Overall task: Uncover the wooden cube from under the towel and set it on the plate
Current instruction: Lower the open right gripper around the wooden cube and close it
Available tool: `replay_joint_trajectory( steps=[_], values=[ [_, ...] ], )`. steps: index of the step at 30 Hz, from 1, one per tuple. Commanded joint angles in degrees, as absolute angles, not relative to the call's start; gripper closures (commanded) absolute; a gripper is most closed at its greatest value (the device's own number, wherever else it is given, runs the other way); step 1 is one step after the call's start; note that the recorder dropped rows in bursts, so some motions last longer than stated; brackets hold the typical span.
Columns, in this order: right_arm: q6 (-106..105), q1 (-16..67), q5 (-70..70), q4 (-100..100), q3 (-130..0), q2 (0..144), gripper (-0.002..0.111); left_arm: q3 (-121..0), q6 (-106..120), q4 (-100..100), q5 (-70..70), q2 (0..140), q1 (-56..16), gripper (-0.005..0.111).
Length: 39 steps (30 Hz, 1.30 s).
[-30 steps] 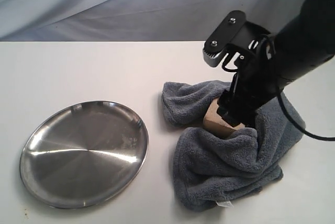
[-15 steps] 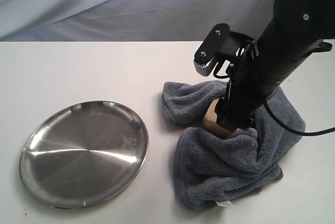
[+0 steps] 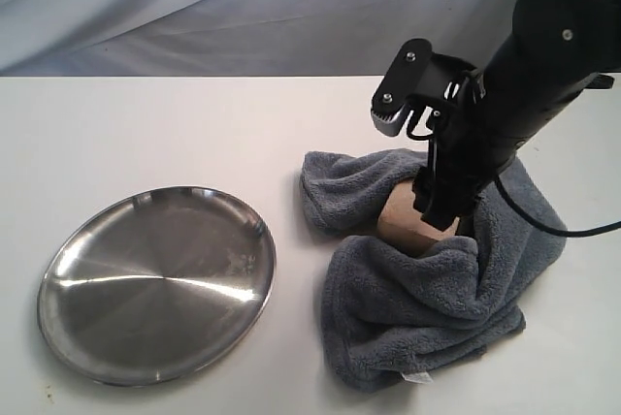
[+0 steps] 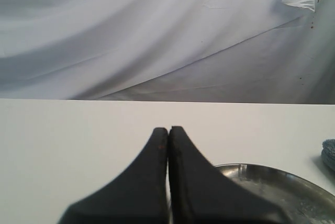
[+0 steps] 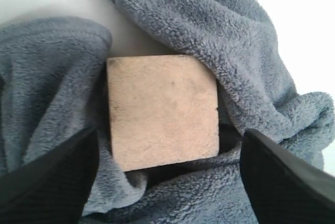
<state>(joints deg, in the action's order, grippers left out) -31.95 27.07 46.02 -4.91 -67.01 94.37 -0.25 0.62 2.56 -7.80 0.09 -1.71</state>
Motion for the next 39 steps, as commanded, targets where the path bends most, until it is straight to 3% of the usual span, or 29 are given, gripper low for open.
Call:
replay_joint_trajectory(
  steps=[1,4,7,9,30,39],
  values=[
    [-30.98,26.47,41.79,-8.71,-67.44,97.18,0.04,0.0,0.57,2.52,-7.77,0.0,-1.6,0.105],
    [-26.7,26.28,39.25,-7.41,-67.44,98.43,0.039,0.0,0.57,2.52,-7.77,0.0,-1.6,0.105],
    [-32.04,23.73,42.61,4.38,-69.01,100.45,0.022,0.0,0.57,2.52,-7.77,0.0,-1.6,0.105],
    [-34.67,23.09,44.01,6.77,-70.12,101.4,0.018,0.0,0.47,2.52,-7.77,0.0,-1.6,0.105],
    [-38.98,21.12,42.23,5.48,-70.12,107.46,0.018,0.0,0.46,2.52,-7.77,0.0,-1.6,0.105],
    [-37.06,21.12,41.42,5.48,-70.12,108.41,0.032,0.0,0.46,2.52,-7.77,0.0,-1.6,0.105]
  ],
)
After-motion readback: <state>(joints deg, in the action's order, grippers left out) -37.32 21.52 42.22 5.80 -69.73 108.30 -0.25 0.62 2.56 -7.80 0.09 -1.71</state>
